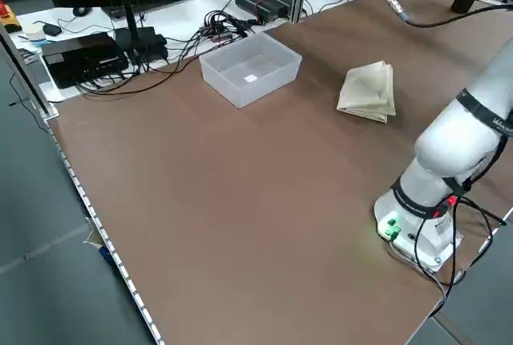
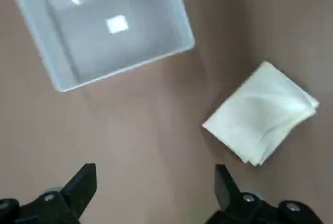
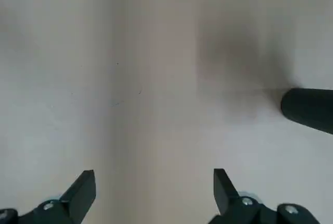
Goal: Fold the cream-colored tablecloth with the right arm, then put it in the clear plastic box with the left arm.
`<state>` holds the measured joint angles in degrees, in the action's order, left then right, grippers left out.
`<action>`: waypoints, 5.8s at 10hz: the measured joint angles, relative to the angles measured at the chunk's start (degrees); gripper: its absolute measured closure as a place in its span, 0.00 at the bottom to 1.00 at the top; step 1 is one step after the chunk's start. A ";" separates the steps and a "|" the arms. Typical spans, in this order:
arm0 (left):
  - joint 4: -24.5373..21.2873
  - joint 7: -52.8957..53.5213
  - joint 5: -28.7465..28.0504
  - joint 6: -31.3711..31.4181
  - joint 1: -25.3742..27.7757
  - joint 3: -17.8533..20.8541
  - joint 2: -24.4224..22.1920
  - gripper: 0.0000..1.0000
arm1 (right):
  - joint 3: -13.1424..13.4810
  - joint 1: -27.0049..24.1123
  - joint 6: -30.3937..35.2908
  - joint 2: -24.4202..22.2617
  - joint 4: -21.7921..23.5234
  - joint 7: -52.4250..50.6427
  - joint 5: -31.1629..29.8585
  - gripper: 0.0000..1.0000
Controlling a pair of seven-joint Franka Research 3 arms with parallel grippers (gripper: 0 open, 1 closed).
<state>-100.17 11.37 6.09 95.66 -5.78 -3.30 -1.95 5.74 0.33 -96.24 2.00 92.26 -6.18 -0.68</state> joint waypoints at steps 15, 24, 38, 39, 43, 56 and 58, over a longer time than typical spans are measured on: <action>8.68 19.28 7.91 11.13 -5.46 -8.15 40.68 0.00 | -0.03 -0.11 0.00 0.02 -0.08 0.01 0.00 0.00; 8.78 21.94 9.31 16.38 -7.76 -8.72 46.46 0.00 | -0.03 -0.11 0.00 0.01 -0.08 0.01 0.00 0.00; 4.76 19.99 11.36 17.00 -8.86 -12.98 46.85 0.15 | -0.50 -0.04 4.04 -0.10 -3.80 2.02 0.04 0.00; 4.34 19.88 11.39 17.06 -8.86 -13.06 46.46 0.30 | -0.51 -0.04 4.62 -0.10 -3.90 2.30 0.04 0.00; 0.57 19.86 11.77 19.63 -8.80 -13.31 43.65 0.85 | -0.29 -0.37 8.27 -0.14 -6.05 2.52 0.05 0.00; 20.42 22.76 3.08 -5.76 0.49 -12.18 35.17 0.85 | -0.36 -2.14 5.39 0.27 -3.49 2.52 0.06 0.00; 22.51 26.91 0.14 -7.58 2.13 -12.02 34.37 0.85 | -0.38 -2.13 3.58 0.30 -1.54 2.52 0.06 0.00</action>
<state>-77.66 38.28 6.24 88.08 -3.65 -15.33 32.43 5.36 -1.80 -92.67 2.30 90.72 -3.66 -0.62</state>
